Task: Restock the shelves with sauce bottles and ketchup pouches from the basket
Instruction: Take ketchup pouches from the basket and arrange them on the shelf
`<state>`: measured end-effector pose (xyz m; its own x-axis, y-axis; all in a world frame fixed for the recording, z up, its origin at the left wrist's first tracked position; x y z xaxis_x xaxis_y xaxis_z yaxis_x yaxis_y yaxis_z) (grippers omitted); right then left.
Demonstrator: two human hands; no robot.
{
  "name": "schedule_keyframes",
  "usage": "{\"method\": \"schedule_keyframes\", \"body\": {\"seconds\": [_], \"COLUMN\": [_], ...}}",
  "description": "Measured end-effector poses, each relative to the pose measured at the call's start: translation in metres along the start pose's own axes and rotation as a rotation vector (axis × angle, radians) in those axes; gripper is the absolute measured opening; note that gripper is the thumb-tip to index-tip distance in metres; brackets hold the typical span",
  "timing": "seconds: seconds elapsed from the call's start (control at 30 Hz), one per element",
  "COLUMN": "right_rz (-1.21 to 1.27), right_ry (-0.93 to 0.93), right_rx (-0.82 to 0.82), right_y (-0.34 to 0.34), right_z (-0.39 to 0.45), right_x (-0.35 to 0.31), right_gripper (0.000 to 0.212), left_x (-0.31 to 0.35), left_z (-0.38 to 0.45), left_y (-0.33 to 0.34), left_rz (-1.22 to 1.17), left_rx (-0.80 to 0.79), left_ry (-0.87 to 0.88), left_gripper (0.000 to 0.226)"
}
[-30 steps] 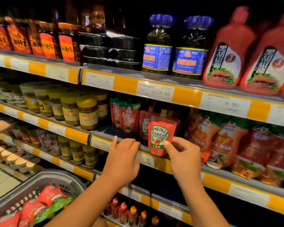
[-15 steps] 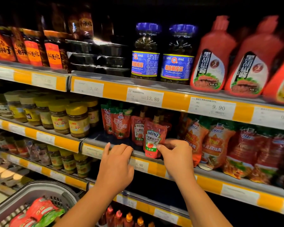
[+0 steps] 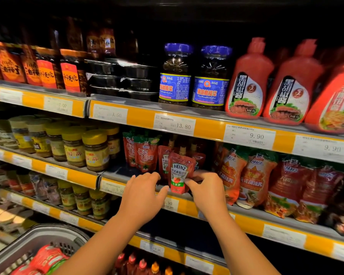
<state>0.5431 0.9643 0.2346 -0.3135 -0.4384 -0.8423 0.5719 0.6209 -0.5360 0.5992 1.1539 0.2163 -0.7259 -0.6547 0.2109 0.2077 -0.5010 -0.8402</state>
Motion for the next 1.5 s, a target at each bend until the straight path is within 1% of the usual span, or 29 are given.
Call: {"method": "schedule_keyframes", "body": {"seconds": [0.07,0.13,0.2,0.3,0.4,0.5,0.63,0.7,0.87,0.93,1.0,1.03,1.07,1.13,1.23,1.33,1.4,1.5], "right_rz": [-0.03,-0.074,-0.12,-0.168,-0.273,-0.326,-0.35,-0.336,-0.307,-0.271,-0.26,-0.267,-0.273,-0.26,-0.199,-0.026,0.034,-0.001], "right_ry": [0.002,0.021,0.031,0.048,0.077,0.102,0.079,0.033,0.009,0.002,-0.001,-0.004,-0.008,-0.03,-0.068,-0.232,-0.325,-0.378], "right_rx": [-0.002,0.008,0.029,0.036,0.03,0.068,0.082,0.098,0.1,0.109,0.122,0.13,0.136,0.156,0.197,0.235,0.196,0.034], "right_y": [0.0,0.001,0.001,0.002,0.005,0.006,0.009,0.009,0.009,0.008,0.006,0.005,0.004,0.002,-0.004,-0.005,0.007,0.044], "right_z": [0.0,0.002,0.002,0.003,0.006,0.009,0.008,0.007,0.002,0.0,-0.003,-0.004,-0.006,-0.009,-0.024,-0.062,-0.09,-0.123], "right_x": [-0.003,-0.003,-0.004,-0.006,-0.007,-0.006,-0.007,-0.008,-0.008,-0.007,-0.006,-0.006,-0.006,-0.005,0.001,0.013,0.021,0.024], "right_gripper": [0.007,0.013,0.013,0.013,0.02,0.032,0.02,0.019,0.021,0.014,0.002,0.003,0.005,0.018,0.033,0.04,0.04,0.039], "left_x": [0.001,0.002,0.002,0.0,0.001,0.004,0.004,0.003,0.005,0.006,0.006,0.006,0.006,0.005,0.001,-0.009,-0.021,-0.047], "left_z": [0.01,0.019,0.027,0.032,0.034,0.036,0.039,0.039,0.036,0.034,0.031,0.029,0.026,0.018,0.0,-0.036,-0.068,-0.124], "left_y": [-0.001,0.002,0.005,0.01,0.014,0.016,0.019,0.02,0.019,0.017,0.014,0.012,0.009,0.002,-0.011,-0.025,-0.027,-0.023], "left_rz": [-0.049,-0.093,-0.146,-0.2,-0.179,-0.174,-0.173,-0.172,-0.145,-0.138,-0.144,-0.151,-0.159,-0.177,-0.234,-0.308,-0.324,-0.316], "left_rx": [0.038,0.011,-0.017,-0.018,-0.058,-0.047,-0.043,-0.044,-0.029,-0.016,0.003,0.017,0.035,0.092,0.22,0.356,0.402,0.393], "left_ry": [-0.052,-0.107,-0.138,-0.157,-0.155,-0.164,-0.173,-0.169,-0.144,-0.131,-0.114,-0.105,-0.096,-0.072,-0.024,-0.062,-0.109,-0.225], "left_gripper": [0.042,0.045,0.044,0.046,0.039,0.036,0.035,0.036,0.035,0.036,0.038,0.04,0.041,0.04,0.03,0.019,0.015,0.014]}}
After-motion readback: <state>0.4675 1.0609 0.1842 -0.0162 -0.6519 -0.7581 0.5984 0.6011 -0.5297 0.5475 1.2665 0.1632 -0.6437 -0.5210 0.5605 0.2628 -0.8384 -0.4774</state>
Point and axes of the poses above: each hand's wrist, its own z-axis towards the middle knuckle, its own y-axis out of the palm, x = y × z, the point moved 3 cm from there along z, towards the middle knuckle, and after that the axes turned 15 degrees about y, right-handed, at the moved point
